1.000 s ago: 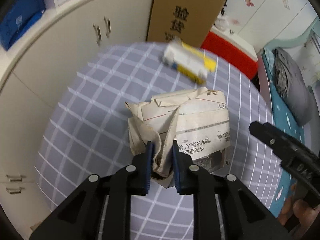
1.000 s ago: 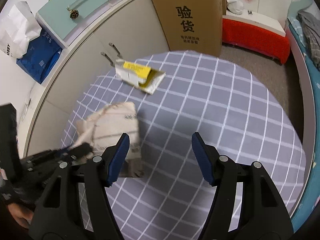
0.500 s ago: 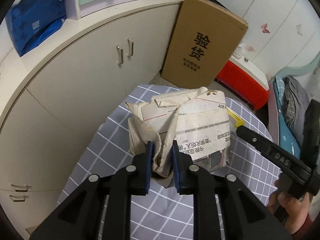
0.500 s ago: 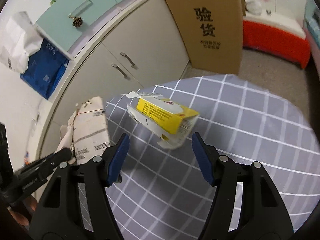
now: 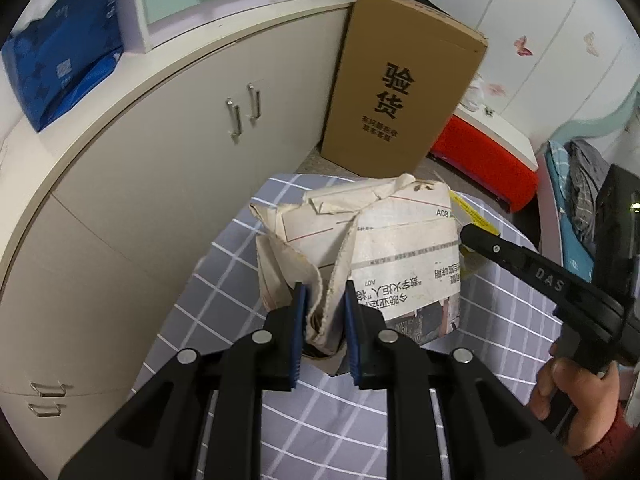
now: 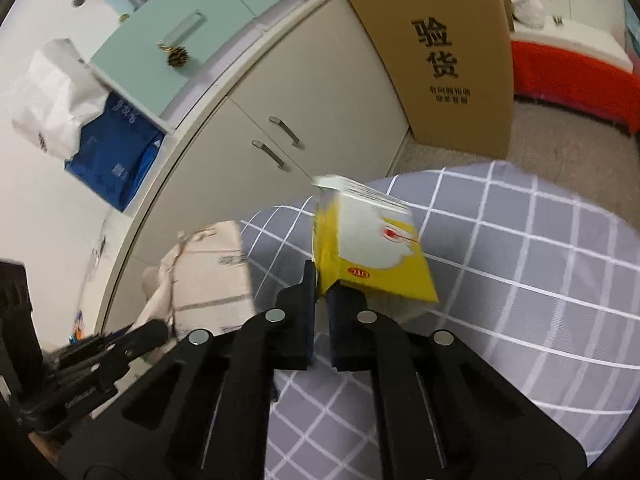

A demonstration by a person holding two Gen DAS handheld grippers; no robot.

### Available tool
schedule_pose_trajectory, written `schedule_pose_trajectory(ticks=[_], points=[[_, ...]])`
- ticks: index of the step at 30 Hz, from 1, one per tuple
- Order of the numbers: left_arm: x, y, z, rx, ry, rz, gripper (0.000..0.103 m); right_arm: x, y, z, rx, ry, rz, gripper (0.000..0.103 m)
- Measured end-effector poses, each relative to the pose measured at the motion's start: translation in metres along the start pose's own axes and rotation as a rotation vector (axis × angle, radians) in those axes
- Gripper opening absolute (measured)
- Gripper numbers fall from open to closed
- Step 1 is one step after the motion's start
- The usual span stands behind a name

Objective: Collect trash
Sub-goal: 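Grasp the yellow-and-white medicine box with the right tool while the left tool holds the newspaper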

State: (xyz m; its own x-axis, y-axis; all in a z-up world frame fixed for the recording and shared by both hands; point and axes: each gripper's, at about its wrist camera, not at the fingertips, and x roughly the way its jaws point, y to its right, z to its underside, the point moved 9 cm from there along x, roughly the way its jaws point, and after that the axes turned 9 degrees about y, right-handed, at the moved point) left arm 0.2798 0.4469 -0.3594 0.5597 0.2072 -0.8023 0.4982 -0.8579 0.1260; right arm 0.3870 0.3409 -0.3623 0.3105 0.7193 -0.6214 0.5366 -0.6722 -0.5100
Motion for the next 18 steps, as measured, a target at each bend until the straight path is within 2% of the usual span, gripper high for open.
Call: schedule_pose_trajectory(ticks=[6, 13, 18], points=[[-0.023, 0.051, 0.000, 0.072, 0.000, 0.044, 0.018, -0.069, 0.016, -0.004, 0.003, 0.049, 0.055, 0.006], [-0.059, 0.152, 0.020, 0.206, 0.004, 0.118, 0.018, -0.179, 0.072, -0.001, 0.055, 0.147, 0.155, 0.006], [-0.088, 0.230, 0.045, 0.285, 0.020, 0.167, 0.018, -0.268, 0.120, 0.016, 0.096, 0.219, 0.217, 0.006]])
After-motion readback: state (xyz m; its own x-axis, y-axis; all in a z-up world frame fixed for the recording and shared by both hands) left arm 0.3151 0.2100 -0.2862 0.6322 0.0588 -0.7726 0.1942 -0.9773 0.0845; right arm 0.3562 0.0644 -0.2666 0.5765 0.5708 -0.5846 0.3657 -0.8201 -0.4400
